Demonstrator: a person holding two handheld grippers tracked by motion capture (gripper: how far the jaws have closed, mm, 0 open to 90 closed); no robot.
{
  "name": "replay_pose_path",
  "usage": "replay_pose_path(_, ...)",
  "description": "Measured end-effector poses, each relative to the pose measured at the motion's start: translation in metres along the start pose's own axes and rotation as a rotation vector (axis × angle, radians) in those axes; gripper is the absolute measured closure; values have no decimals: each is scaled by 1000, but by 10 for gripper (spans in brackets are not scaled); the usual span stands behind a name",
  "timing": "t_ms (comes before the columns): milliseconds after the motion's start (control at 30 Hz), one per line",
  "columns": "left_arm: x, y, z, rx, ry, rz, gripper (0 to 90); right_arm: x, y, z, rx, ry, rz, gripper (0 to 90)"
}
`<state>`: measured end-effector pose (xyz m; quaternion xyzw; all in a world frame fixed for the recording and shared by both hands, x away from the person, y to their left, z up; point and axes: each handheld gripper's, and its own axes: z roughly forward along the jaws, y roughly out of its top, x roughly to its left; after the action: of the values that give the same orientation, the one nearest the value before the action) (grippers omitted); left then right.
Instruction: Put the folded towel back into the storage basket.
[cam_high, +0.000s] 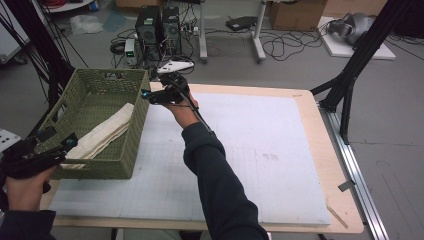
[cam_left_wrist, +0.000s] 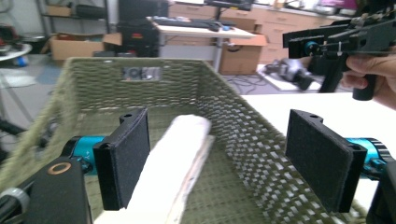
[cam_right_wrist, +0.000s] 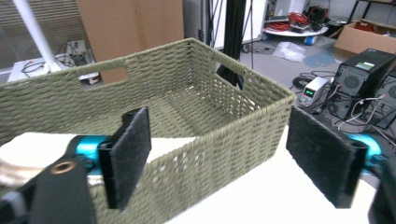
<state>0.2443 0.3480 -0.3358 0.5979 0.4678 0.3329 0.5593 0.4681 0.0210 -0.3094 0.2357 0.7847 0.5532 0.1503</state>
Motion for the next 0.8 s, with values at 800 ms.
replay_pose_path(800, -87, -16, 70, 48, -302, 60, 233, -15, -75, -149, 57, -96, -35, 113)
